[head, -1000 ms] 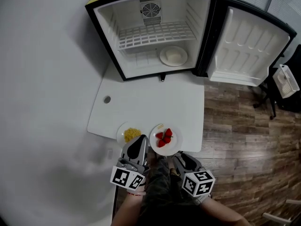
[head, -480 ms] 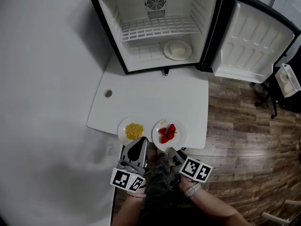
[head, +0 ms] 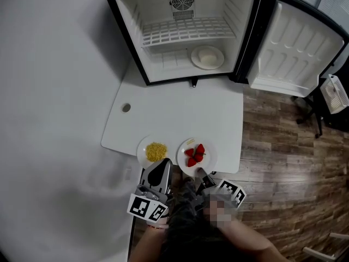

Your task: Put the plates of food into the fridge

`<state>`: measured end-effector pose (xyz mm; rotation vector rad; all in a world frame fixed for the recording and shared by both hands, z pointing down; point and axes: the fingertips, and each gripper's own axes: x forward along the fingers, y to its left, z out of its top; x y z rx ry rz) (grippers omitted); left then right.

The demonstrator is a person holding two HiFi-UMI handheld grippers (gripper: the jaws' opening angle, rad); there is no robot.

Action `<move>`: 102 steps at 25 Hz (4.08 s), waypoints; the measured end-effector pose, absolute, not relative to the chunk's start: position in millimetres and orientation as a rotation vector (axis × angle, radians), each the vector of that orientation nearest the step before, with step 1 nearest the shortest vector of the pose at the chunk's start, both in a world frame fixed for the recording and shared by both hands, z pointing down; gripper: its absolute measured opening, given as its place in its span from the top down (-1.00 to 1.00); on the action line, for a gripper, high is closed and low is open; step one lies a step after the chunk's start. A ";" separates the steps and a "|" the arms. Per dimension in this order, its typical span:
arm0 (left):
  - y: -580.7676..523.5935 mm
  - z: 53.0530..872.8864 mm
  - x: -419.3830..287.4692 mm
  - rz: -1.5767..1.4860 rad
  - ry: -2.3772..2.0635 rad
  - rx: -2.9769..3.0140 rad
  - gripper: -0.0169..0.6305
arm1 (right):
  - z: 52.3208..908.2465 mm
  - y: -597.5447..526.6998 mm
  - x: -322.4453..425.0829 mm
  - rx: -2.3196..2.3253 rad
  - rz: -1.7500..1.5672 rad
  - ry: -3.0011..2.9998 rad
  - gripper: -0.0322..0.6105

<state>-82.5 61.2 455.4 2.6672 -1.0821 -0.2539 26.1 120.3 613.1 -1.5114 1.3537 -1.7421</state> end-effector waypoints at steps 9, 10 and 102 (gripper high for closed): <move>59.9 456.8 -77.3 -0.244 -1.069 2.662 0.93 | 601.4 124.4 30.4 -1.394 -1.732 1.310 0.85; 59.3 455.8 -77.2 -0.244 -1.070 2.663 0.93 | 599.6 124.2 31.5 -1.389 -1.734 1.314 0.85; -261.0 418.8 -76.0 -0.424 -1.236 2.536 0.93 | 525.2 -327.5 38.0 -1.895 -1.527 2.163 0.42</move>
